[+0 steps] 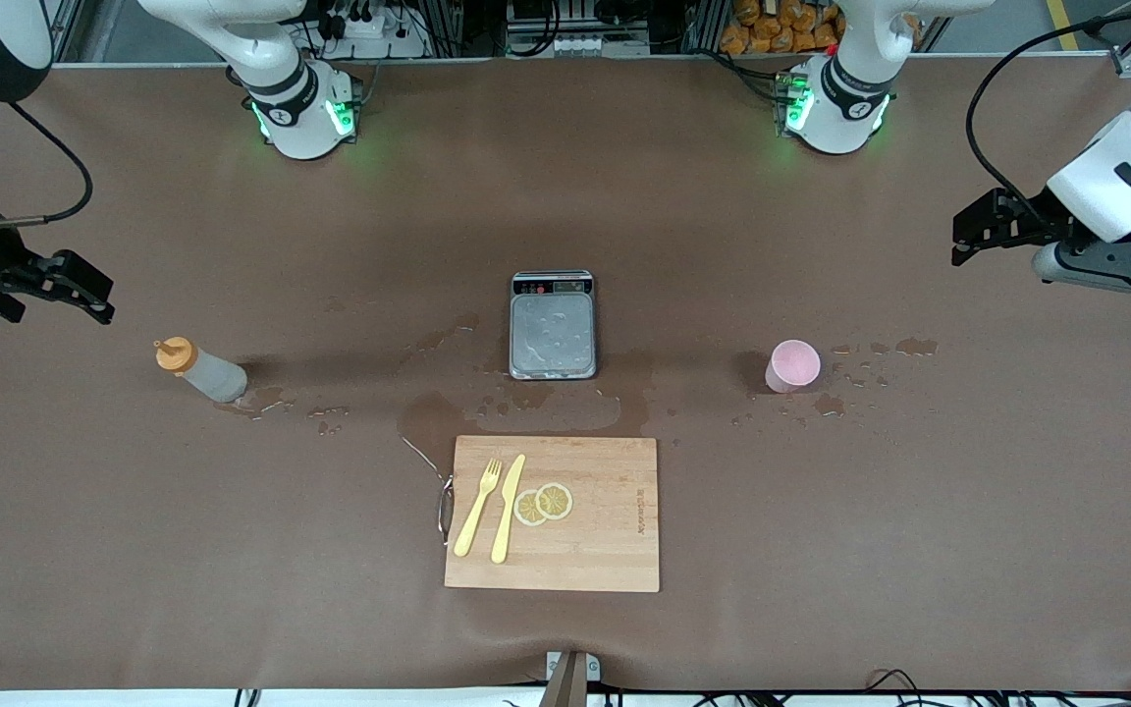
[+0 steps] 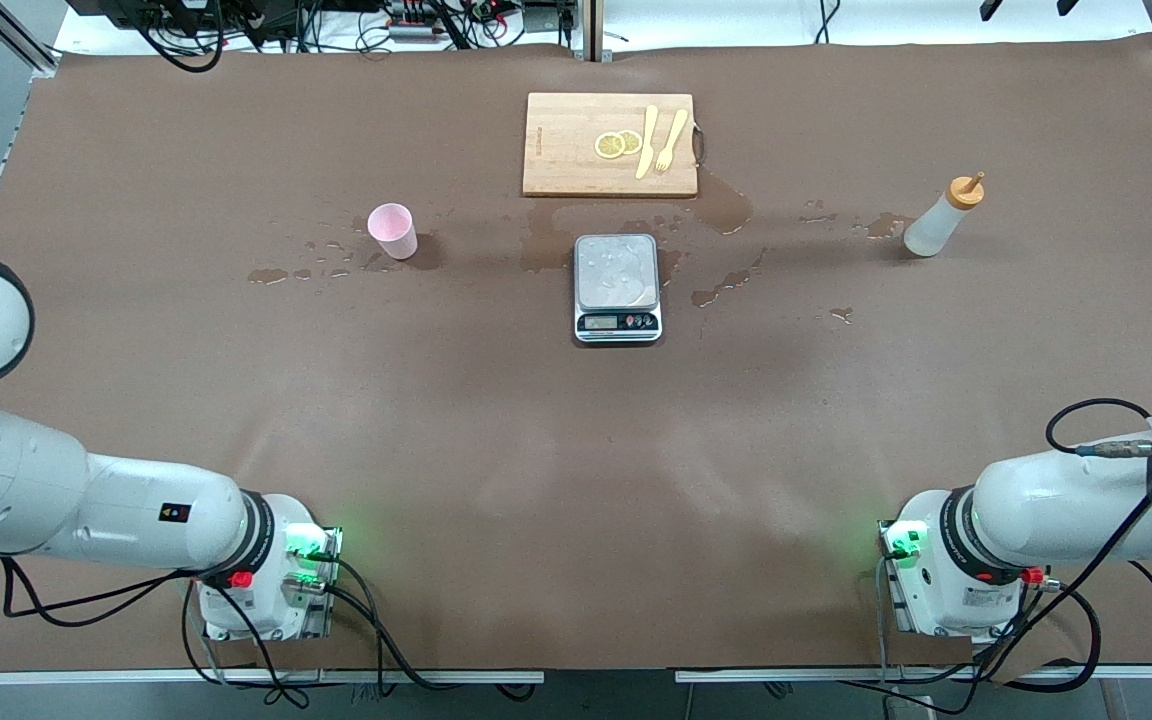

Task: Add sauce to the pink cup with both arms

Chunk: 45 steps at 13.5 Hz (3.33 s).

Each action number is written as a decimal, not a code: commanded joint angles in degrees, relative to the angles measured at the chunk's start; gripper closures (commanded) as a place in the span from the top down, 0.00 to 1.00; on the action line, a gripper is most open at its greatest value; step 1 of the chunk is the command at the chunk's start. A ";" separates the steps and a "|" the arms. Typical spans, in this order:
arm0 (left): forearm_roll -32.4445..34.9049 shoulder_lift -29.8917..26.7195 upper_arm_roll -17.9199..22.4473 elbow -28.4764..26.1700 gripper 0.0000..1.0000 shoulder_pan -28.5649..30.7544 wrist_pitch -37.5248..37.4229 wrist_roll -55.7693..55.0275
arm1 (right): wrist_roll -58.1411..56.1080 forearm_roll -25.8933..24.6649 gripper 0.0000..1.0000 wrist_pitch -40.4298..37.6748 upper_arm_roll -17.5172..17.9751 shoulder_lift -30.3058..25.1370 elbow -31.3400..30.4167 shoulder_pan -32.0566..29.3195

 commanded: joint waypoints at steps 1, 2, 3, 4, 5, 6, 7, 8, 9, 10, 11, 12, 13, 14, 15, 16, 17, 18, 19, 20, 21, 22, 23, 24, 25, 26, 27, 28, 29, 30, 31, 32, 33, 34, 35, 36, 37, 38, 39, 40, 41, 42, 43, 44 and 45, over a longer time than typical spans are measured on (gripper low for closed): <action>0.65 -1.61 -0.26 -1.78 1.00 0.27 0.70 1.09 | 0.18 -0.27 1.00 0.18 0.35 -1.17 -1.08 -0.41; 0.64 -1.70 -0.35 -1.78 1.00 0.27 0.53 1.00 | 0.18 -0.27 1.00 0.18 0.35 -1.17 -1.16 -0.41; 0.64 -1.70 -0.35 -1.87 1.00 0.27 0.52 1.09 | 0.18 -0.27 1.00 0.18 0.35 -1.17 -1.08 -0.41; 0.73 -1.61 -0.35 -1.87 1.00 0.27 0.52 1.09 | 0.18 -0.27 1.00 0.18 0.35 -1.09 -1.16 -0.50; 0.73 -1.61 -0.26 -1.87 1.00 0.27 0.52 1.00 | 0.18 -0.27 1.00 0.18 0.35 -1.09 -1.42 -0.50; 0.73 -1.44 -0.26 -1.87 1.00 0.27 0.44 0.13 | 0.18 -0.27 1.00 0.10 0.35 -1.00 -1.51 -0.50; 0.73 -1.18 -0.26 -1.87 1.00 0.36 0.00 -0.40 | 0.18 -0.27 1.00 -0.25 0.35 -0.82 -1.60 -0.59; 0.47 -0.91 -0.08 -1.96 1.00 0.79 -0.35 -1.54 | 0.18 -0.27 1.00 -0.78 0.35 -0.56 -1.52 -0.68; 0.29 0.05 -0.08 -2.57 1.00 0.97 -0.44 -2.59 | 0.10 -0.27 1.00 -0.78 0.26 -0.38 -1.51 -0.68; 0.29 0.49 -0.26 -3.53 1.00 0.71 -0.36 -2.86 | 0.10 -0.27 1.00 -0.78 0.26 -0.30 -1.43 -0.76; 0.29 0.50 -0.35 -4.76 1.00 0.62 -0.27 -2.87 | 0.10 -0.35 1.00 -0.87 0.26 -0.12 -1.34 -0.77; 0.21 0.50 -0.43 -6.69 1.00 0.71 -0.18 -2.87 | -0.25 -0.36 1.00 -0.87 0.17 0.14 -1.08 -1.37; 0.12 0.50 -0.43 -9.31 1.00 0.53 0.60 -2.87 | -0.43 -0.44 1.00 -0.87 0.17 0.67 -0.55 -2.77; 0.12 0.50 -0.43 -12.30 1.00 0.45 2.35 -2.87 | -0.43 -0.36 1.00 -0.87 0.26 0.76 -0.55 -3.31; -0.32 0.50 -0.43 -15.46 1.00 0.53 5.33 -2.95 | -0.43 -0.36 1.00 -0.78 0.26 0.85 -0.37 -3.66; -2.41 0.84 -0.52 -18.28 1.00 0.45 9.53 -2.96 | -0.26 -0.44 1.00 -0.87 0.26 1.11 -0.20 -3.93; -3.39 1.20 -0.70 -21.18 1.00 0.27 13.58 -3.30 | -0.26 -0.62 1.00 -0.87 0.17 1.20 -0.28 -4.10; -3.40 1.37 -1.31 -23.56 1.00 0.36 16.58 -3.74 | -0.34 -0.71 1.00 -0.87 0.26 1.63 -0.28 -5.24; -3.40 1.37 -1.83 -25.23 1.00 0.36 18.52 -3.83 | -0.43 -0.71 1.00 -0.96 0.17 1.99 -0.37 -5.77; -3.40 1.90 -1.84 -26.38 1.00 0.36 20.11 -4.09 | -0.26 -0.88 1.00 -1.31 0.17 2.16 -0.37 -6.47; -3.40 3.29 -1.84 -26.57 1.00 0.27 21.08 -4.27 | -0.43 -0.97 1.00 -1.74 0.17 2.43 -0.37 -7.87; -3.40 4.70 -1.84 -26.57 1.00 0.27 21.79 -4.71 | -0.61 -0.97 1.00 -1.75 0.17 2.86 -0.37 -8.93; -3.40 5.67 -1.93 -26.57 1.00 0.18 22.75 -5.41 | -0.61 -1.06 1.00 -1.75 0.17 3.39 -0.37 -9.72; -3.40 6.20 -1.93 -26.57 1.00 -0.34 23.54 -6.46 | -0.69 -1.23 1.00 -1.66 0.17 3.83 -0.29 -10.51; -3.40 7.08 -1.93 -26.57 1.00 -0.26 24.25 -7.17 | -0.43 -1.84 1.00 -1.66 0.17 4.97 -0.28 -11.04; -3.40 7.78 -1.93 -26.57 1.00 -0.17 24.69 -7.17 | -0.34 -3.07 1.00 -1.57 0.17 5.50 -0.28 -11.22; -3.40 8.57 -1.93 -26.57 1.00 -0.17 25.13 -7.26 | -0.43 -4.39 1.00 -1.57 0.17 6.46 -0.28 -11.83; -3.40 9.80 -1.93 -26.48 1.00 -0.17 25.83 -7.26 | 0.00 -4.31 1.00 -1.66 0.26 6.99 -0.11 -13.23; -3.40 10.94 -1.93 -26.48 1.00 -0.26 26.79 -7.35 | 0.36 -4.14 1.00 -1.57 0.26 7.87 0.76 -13.68; -3.40 12.00 -2.02 -26.57 1.00 -0.52 27.59 -7.44 | 2.53 -3.61 1.00 -1.75 0.26 9.36 2.77 -14.64; -3.40 12.79 -2.02 -26.74 1.00 -0.35 28.90 -7.96 | 6.21 -3.17 1.00 -1.75 0.26 10.16 4.10 -16.04; -3.49 13.67 -2.02 -26.74 1.00 -0.43 30.39 -8.66 | 7.99 -2.04 1.00 -1.75 0.35 10.25 4.20 -17.19; -3.49 14.55 -2.02 -26.74 1.00 -0.69 31.36 -9.54 | 8.79 0.24 1.00 -1.75 0.26 10.34 4.20 -18.24; -3.49 15.25 -2.10 -26.83 1.00 -0.78 31.98 -10.24 | 10.10 1.83 1.00 -1.75 0.26 10.60 4.11 -19.65; -3.49 15.61 -2.36 -26.83 1.00 -0.79 32.42 -10.42 | 13.07 3.06 1.00 -1.84 0.26 10.78 4.11 -21.23; -3.49 16.14 -2.54 -26.92 1.00 -0.79 33.56 -10.51 | 16.50 3.42 1.00 -1.84 0.26 10.78 4.02 -21.42; -3.57 16.58 -2.80 -27.18 1.00 -0.70 35.14 -10.60 | 20.97 3.42 1.00 -2.45 0.26 10.78 4.02 -21.33; -3.57 17.19 -3.42 -27.18 1.00 -0.70 36.20 -10.78 | 26.23 3.34 1.00 -2.71 0.26 10.95 4.02 -20.98; -3.57 17.72 -3.68 -27.18 1.00 -0.70 36.56 -11.30 | 31.16 3.34 1.00 -3.41 0.26 11.56 3.94 -20.98; -3.57 17.81 -3.69 -27.36 1.00 -0.78 36.82 -11.48 | 34.25 3.51 1.00 -3.94 0.35 12.35 4.02 -21.33; -3.57 17.90 -3.69 -27.53 1.00 -0.79 37.17 -11.57 | 37.59 3.60 1.00 -4.64 0.35 13.06 4.11 -21.51; -3.57 18.25 -3.77 -27.53 1.00 -0.79 37.26 -11.57 | 41.19 4.12 1.00 -5.08 0.35 13.85 4.20 -21.59; -3.57 18.51 -3.77 -27.53 1.00 -0.79 37.96 -11.57 | 44.01 6.04 1.00 -5.70 0.35 14.29 4.20 -22.12; -3.57 18.86 -3.69 -27.53 1.00 -0.87 38.57 -11.57 | 46.22 9.28 1.00 -6.66 0.26 14.47 4.20 -22.82; -3.57 19.39 -3.77 -27.53 1.00 -0.87 38.84 -11.57 | 47.72 12.18 1.00 -8.06 0.26 15.34 4.20 -23.70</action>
